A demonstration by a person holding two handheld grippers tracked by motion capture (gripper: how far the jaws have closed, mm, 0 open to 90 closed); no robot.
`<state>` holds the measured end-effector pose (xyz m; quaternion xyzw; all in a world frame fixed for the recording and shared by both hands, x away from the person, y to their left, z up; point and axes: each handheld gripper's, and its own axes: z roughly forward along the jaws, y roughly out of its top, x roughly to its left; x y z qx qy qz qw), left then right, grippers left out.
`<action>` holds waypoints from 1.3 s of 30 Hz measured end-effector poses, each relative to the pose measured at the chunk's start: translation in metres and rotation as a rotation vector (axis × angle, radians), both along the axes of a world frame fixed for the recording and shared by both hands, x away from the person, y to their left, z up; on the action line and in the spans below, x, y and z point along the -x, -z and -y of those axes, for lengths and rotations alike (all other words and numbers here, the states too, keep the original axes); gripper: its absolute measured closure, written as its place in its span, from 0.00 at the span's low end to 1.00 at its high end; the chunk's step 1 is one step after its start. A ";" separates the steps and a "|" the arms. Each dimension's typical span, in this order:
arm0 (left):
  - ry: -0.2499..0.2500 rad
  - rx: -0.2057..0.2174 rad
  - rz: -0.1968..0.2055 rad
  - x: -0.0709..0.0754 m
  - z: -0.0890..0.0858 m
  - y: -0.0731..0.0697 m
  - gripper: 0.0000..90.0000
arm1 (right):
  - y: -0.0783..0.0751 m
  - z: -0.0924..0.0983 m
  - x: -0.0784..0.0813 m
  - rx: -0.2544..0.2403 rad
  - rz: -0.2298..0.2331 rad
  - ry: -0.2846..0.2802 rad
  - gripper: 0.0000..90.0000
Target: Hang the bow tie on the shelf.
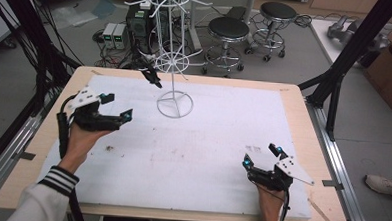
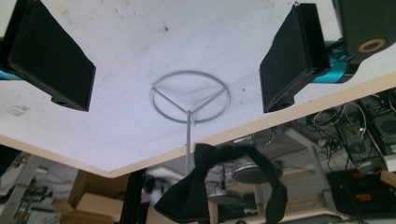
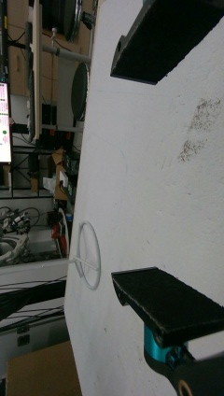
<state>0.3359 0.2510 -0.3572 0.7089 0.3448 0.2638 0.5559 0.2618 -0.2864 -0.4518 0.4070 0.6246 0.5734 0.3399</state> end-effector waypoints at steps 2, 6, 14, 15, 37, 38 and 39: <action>-0.008 0.022 0.033 0.013 -0.010 0.012 0.12 | 0.000 0.000 0.000 -0.002 0.000 0.000 0.03; -0.040 0.076 0.091 0.034 -0.027 0.038 0.12 | 0.000 0.000 0.000 0.002 0.001 0.000 0.03; -0.106 0.123 0.159 0.057 -0.039 0.085 0.12 | 0.000 0.000 0.000 -0.003 0.003 0.003 0.03; -0.107 0.117 0.157 0.058 -0.039 0.088 0.12 | 0.000 0.000 0.000 -0.002 0.003 0.005 0.03; -0.134 0.162 0.169 0.061 -0.044 0.097 0.13 | 0.000 0.000 0.000 0.005 0.005 0.011 0.03; -0.134 0.161 0.169 0.061 -0.043 0.097 0.13 | 0.000 -0.001 0.000 0.003 0.003 0.011 0.03; -0.134 0.159 0.170 0.061 -0.043 0.097 0.13 | 0.000 0.000 0.000 0.003 0.004 0.011 0.03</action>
